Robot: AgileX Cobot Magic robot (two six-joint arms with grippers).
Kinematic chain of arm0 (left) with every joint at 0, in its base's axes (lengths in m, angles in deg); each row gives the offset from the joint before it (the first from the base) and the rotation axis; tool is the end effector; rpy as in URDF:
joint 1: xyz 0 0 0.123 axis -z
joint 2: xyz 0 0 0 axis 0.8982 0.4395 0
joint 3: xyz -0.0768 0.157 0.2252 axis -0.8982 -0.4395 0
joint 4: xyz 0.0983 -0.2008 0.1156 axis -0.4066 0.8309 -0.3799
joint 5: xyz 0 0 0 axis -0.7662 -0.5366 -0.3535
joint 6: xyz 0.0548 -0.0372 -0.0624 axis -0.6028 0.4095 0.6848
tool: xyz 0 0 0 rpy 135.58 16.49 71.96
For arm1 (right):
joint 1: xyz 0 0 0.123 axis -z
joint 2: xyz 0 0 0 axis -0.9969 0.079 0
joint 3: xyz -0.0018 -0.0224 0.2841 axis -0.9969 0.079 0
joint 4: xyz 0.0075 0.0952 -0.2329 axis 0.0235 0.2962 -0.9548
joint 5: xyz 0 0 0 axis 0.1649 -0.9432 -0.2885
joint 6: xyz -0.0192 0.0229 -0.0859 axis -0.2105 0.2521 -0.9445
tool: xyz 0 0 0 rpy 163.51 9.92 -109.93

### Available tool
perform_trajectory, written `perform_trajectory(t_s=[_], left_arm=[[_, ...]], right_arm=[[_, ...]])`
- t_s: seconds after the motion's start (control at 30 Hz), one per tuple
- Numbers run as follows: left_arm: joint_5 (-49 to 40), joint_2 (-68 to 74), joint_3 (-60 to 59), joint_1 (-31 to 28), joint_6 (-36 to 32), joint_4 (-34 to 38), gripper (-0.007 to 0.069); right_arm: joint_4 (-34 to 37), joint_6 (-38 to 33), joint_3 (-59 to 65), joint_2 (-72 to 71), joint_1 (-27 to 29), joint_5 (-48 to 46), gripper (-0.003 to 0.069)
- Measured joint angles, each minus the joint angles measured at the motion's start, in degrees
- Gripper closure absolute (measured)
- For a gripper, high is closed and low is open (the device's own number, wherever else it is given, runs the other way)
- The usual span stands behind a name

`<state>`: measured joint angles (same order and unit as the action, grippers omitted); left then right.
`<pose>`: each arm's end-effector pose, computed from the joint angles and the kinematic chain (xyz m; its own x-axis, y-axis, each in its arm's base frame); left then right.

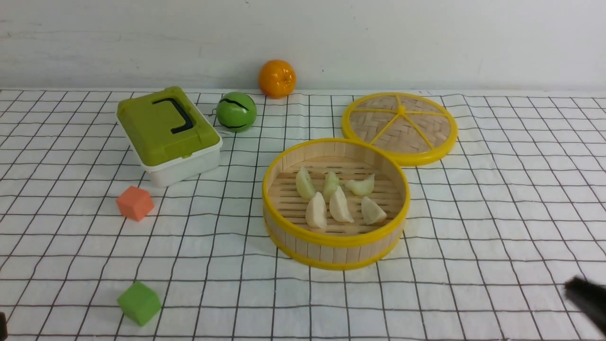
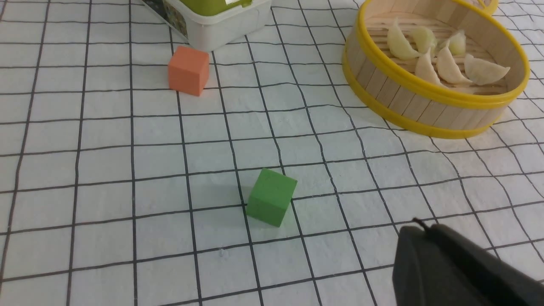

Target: Put the dumplings into the steamer on the table with the white tablecloth.

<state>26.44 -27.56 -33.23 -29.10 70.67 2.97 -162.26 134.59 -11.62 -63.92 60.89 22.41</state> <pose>0.0566 -0.0133 0.2955 -0.4653 -0.0513 -0.8836 0.2481 0.9508 -0.1858 0.0616 0.0433 0.2674 0.1639 -0.1444 -0.9758 -0.5262 0.8239 -0.2103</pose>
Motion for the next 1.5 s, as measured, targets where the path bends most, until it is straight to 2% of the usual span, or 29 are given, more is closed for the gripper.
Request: perform_trajectory(t_s=[0.13, 0.27, 0.37, 0.43, 0.5, 0.53, 0.57, 0.6, 0.63, 0.67, 0.7, 0.73, 0.77, 0.8, 0.9, 1.0, 1.2, 1.5], left_arm=[[0.0, 0.0, 0.0, 0.0, 0.0, 0.0, 0.0637], [-0.05, 0.0, 0.0, 0.0, 0.0, 0.22, 0.0637], [-0.28, 0.0, 0.0, 0.0, 0.0, 0.0, 0.0637], [-0.28, 0.0, 0.0, 0.0, 0.0, 0.0, 0.0637], [-0.39, 0.0, 0.0, 0.0, 0.0, 0.0, 0.0637], [-0.39, 0.0, 0.0, 0.0, 0.0, 0.0, 0.0637], [-0.39, 0.0, 0.0, 0.0, 0.0, 0.0, 0.0637], [-0.39, 0.0, 0.0, 0.0, 0.0, 0.0, 0.0637], [-0.39, 0.0, 0.0, 0.0, 0.0, 0.0, 0.0637], [-0.39, 0.0, 0.0, 0.0, 0.0, 0.0, 0.0637], [-0.39, 0.0, 0.0, 0.0, 0.0, 0.0, 0.0637], [-0.39, 0.0, 0.0, 0.0, 0.0, 0.0, 0.0637], [-0.39, 0.0, 0.0, 0.0, 0.0, 0.0, 0.0637], [-0.39, 0.0, 0.0, 0.0, 0.0, 0.0, 0.0637], [-0.44, 0.0, 0.0, 0.0, 0.0, 0.11, 0.0637], [-0.44, 0.0, 0.0, 0.0, 0.0, 0.11, 0.0637], [-0.44, 0.0, 0.0, 0.0, 0.0, 0.11, 0.0636], [-0.44, 0.0, 0.0, 0.0, 0.0, 0.11, 0.0631]], right_arm=[[1.81, 5.88, 0.82, -10.6, 0.09, -7.93, 0.0664], [2.17, 10.2, 2.31, -14.39, 0.8, -12.88, 0.0664], [4.24, 10.28, 2.5, -14.43, 1.85, -13.18, 0.0664], [10.44, 7.08, 2.54, -14.43, 3.03, -13.11, 0.0664], [20.05, -0.76, 2.61, -14.43, 4.67, -13.48, 0.0664], [21.17, -1.81, 2.61, -14.43, 4.84, -13.48, 0.0664], [30.88, -11.96, 2.91, -14.43, 6.6, -14.69, 0.0664], [35.99, -17.99, 3.1, -14.43, 7.29, -15.17, 0.0664], [43.72, -27.71, 3.88, -14.43, 8.89, -15.69, 0.0664], [45.02, -29.39, 4.23, -14.43, 9.19, -15.75, 0.0664], [50.07, -35.98, 5.07, -14.43, 10.72, -15.81, 0.0664], [59.55, -48.27, 6.92, -14.43, 12.89, -15.45, 0.0664], [64.93, -54.8, 8.84, -14.43, 14.4, -14.51, 0.0664], [66.96, -57.1, 9.2, -14.43, 15.0, -14.25, 0.0664], [81.76, -69.01, 13.02, -14.43, 19.35, -12.95, 0.0664], [84.57, -70.88, 13.11, -14.43, 21.29, -15.29, 0.0664], [83.6, -68.48, 13.02, -14.43, 24.75, -29.21, 0.0664], [82.89, -67.6, 12.73, -14.43, 25.68, -30.56, 0.0659]])
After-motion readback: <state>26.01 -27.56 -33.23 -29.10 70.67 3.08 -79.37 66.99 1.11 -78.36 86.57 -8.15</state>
